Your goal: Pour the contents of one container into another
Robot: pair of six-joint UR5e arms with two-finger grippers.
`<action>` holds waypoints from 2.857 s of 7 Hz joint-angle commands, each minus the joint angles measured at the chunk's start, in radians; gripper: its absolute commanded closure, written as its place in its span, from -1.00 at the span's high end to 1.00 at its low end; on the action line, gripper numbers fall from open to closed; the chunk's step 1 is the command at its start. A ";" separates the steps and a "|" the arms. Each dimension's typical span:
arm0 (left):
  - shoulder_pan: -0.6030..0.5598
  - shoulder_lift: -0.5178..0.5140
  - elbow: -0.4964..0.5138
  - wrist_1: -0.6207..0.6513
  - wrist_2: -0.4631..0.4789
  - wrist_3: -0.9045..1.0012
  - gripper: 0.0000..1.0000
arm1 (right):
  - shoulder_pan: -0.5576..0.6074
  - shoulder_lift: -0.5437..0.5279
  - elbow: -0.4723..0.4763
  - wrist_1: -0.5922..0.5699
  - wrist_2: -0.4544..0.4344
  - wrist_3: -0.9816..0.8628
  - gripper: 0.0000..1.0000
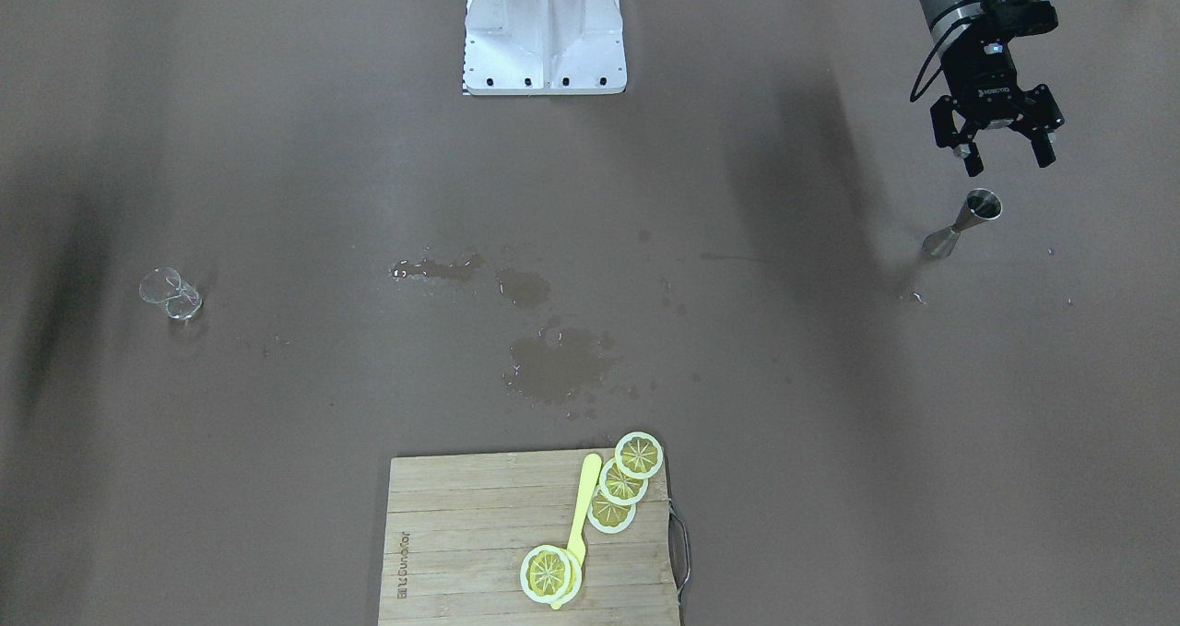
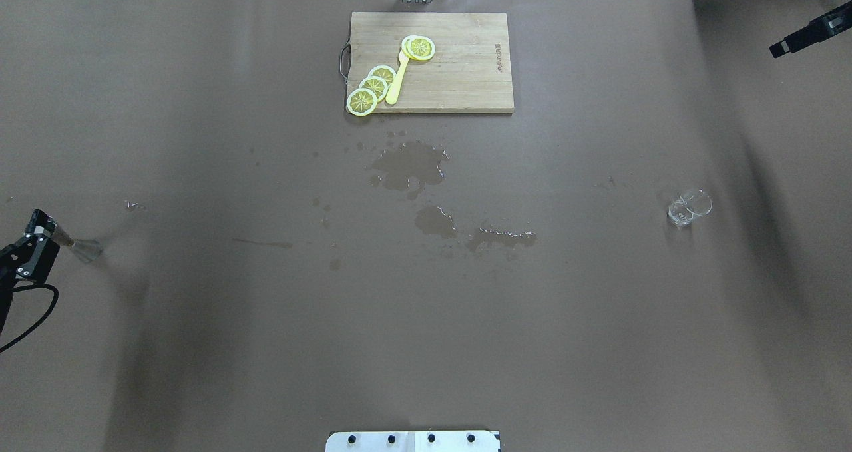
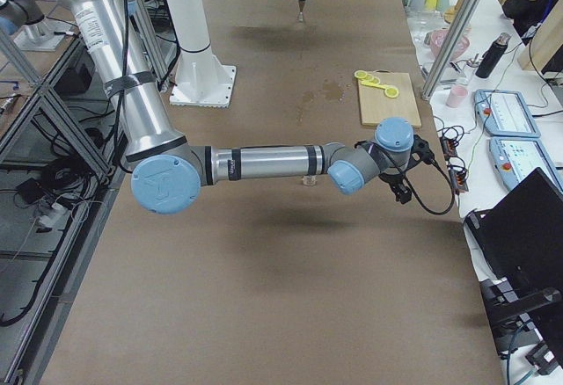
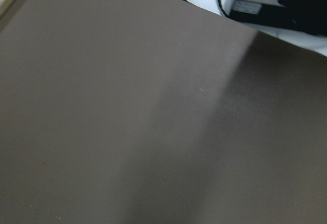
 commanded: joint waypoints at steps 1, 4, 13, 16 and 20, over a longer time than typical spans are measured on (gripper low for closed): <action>0.058 -0.070 -0.096 0.099 -0.005 0.131 0.97 | 0.051 -0.015 0.083 -0.358 -0.066 -0.016 0.99; -0.121 -0.112 -0.211 0.087 -0.401 0.733 0.98 | 0.092 -0.050 0.115 -0.583 -0.113 -0.018 0.99; -1.198 -0.293 0.019 0.306 -1.849 1.426 0.97 | 0.140 -0.046 0.182 -0.779 -0.033 0.080 0.99; -1.421 -0.375 0.100 0.688 -2.054 1.817 0.97 | 0.139 -0.243 0.406 -0.781 -0.037 0.134 0.99; -1.564 -0.358 0.261 0.725 -2.302 1.814 0.97 | 0.140 -0.351 0.365 -0.533 -0.060 0.111 0.99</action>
